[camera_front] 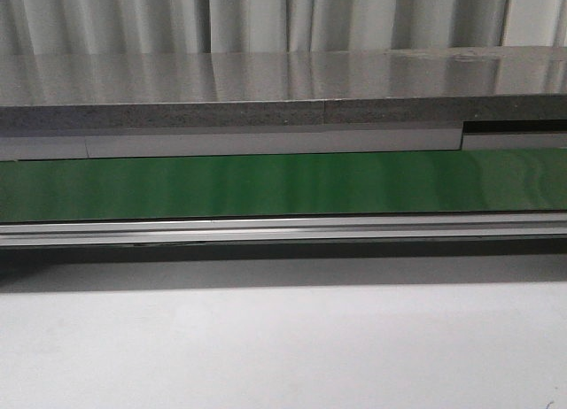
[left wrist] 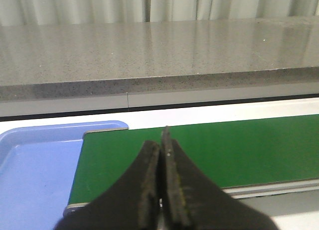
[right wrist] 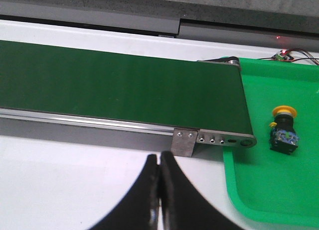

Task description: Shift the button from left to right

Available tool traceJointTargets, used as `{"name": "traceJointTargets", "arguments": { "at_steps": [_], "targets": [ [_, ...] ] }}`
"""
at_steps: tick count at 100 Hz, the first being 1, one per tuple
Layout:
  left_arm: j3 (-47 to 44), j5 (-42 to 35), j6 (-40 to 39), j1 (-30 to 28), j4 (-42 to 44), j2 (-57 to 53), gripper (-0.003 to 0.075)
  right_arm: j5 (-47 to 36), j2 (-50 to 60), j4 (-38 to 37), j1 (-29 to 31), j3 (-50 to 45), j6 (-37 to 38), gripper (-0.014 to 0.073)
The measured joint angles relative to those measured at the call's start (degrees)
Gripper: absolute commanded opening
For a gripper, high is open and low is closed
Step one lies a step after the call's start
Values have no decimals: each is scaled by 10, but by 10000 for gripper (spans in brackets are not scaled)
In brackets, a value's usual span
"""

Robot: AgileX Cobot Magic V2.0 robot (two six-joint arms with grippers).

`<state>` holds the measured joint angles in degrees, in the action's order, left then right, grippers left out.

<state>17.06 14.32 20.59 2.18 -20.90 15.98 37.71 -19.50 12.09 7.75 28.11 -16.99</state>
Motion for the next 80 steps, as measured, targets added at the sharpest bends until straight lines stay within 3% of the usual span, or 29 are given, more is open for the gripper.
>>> {"name": "traceJointTargets", "arguments": {
  "at_steps": [35, 80],
  "targets": [
    [0, 0, 0, 0, 0, 0, -20, -18, 50, -23, -28, -17, 23, -68],
    [0, 0, 0, 0, 0, 0, -20, -136, 198, -70, -62, -189, 109, -68]
  ]
}}
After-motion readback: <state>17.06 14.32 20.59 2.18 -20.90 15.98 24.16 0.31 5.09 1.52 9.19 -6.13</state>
